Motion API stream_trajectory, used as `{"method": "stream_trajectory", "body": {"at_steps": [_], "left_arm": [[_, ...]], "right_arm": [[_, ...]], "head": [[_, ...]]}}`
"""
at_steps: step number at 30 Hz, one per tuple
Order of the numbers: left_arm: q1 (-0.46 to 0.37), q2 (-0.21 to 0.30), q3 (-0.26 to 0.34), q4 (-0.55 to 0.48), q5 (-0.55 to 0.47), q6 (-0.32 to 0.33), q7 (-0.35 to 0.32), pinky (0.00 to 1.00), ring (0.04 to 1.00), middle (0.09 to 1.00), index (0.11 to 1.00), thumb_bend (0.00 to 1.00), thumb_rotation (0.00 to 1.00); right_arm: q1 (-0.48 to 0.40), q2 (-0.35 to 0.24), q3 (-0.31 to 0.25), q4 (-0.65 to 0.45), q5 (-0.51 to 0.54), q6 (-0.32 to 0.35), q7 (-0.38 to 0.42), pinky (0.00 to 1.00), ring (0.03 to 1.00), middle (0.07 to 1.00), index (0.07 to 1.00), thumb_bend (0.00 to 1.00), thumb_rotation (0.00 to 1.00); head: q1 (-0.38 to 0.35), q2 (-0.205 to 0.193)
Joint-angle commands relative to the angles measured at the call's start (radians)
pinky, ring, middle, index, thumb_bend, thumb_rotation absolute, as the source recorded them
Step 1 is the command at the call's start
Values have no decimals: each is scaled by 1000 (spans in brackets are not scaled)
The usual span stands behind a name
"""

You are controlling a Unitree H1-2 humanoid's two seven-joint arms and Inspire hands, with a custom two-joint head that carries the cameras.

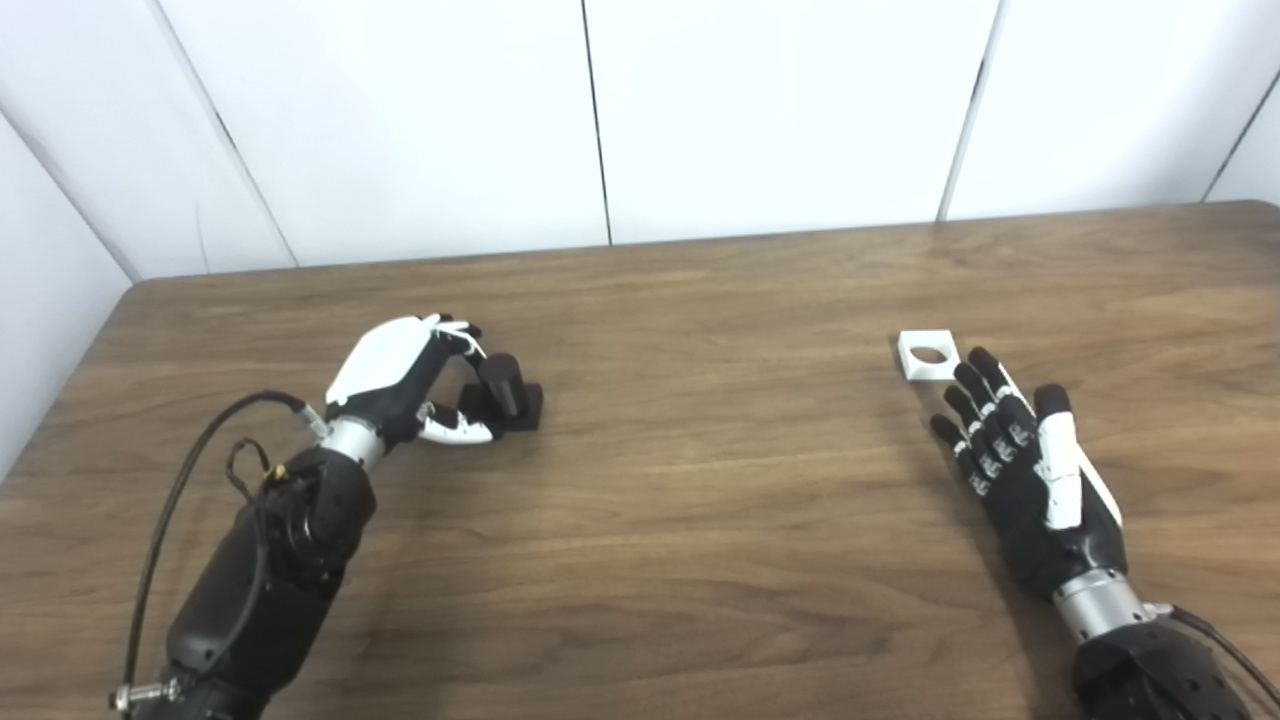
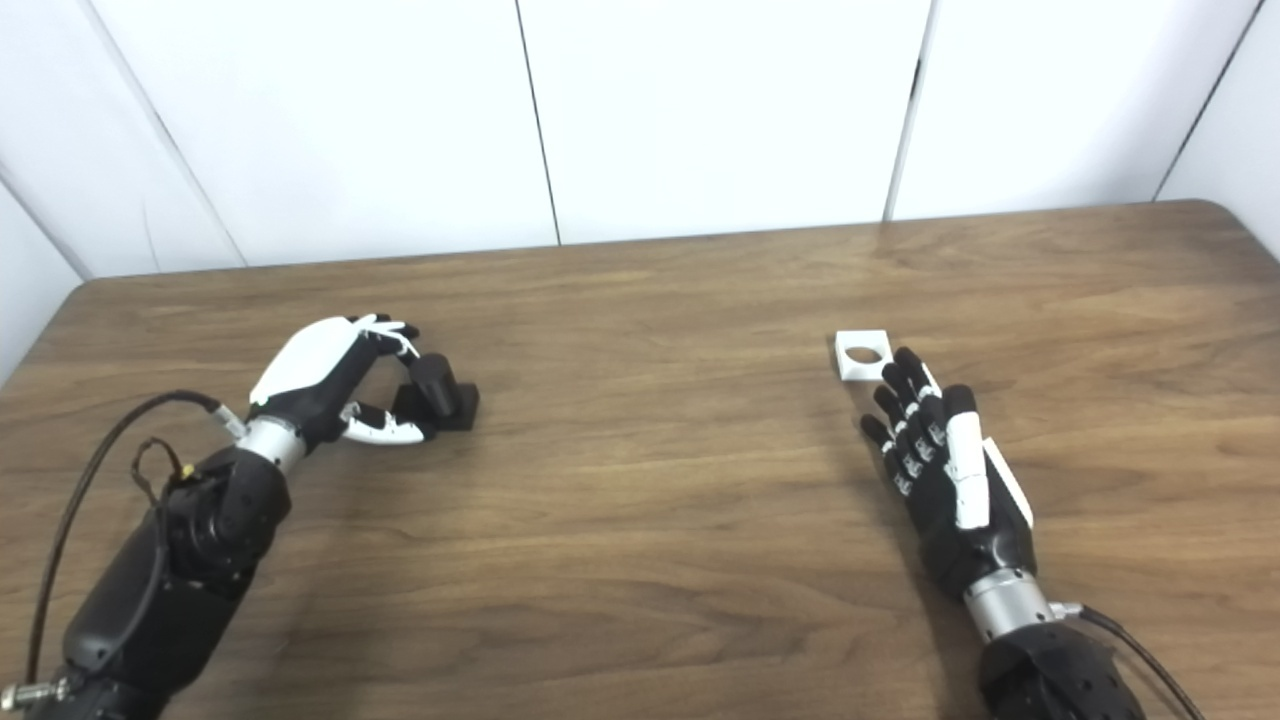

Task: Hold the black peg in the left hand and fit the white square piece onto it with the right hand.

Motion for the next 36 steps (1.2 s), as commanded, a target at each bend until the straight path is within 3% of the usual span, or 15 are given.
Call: {"method": "stream_trajectory", "body": {"at_steps": [1,11,21,30,36], "left_arm": [[-13,12,-10,-52,16,-8,-21,1000,972,875,491,524,65],[64,-20,-57,-185,40,-20,-75,1000,972,876,490,524,72],[140,-92,-113,-296,74,-19,-104,1000,985,884,490,524,71],[210,-150,-163,-367,120,-42,-114,1000,985,884,489,524,73],[230,-162,-196,-393,116,-57,-135,1000,991,890,490,523,74]], "right_arm": [[-4,2,5,8,3,3,4,973,1000,992,993,703,946],[-3,-2,11,17,-2,-18,15,971,1000,988,987,683,963],[2,-6,13,9,-6,-12,14,981,1000,994,1000,695,973],[1,0,12,0,3,-6,11,995,1000,999,1000,687,970],[1,0,12,-1,6,-7,12,995,1000,998,1000,677,968]], "head": [[-1,1],[-1,6],[-9,12],[-25,16],[-31,20]]}}
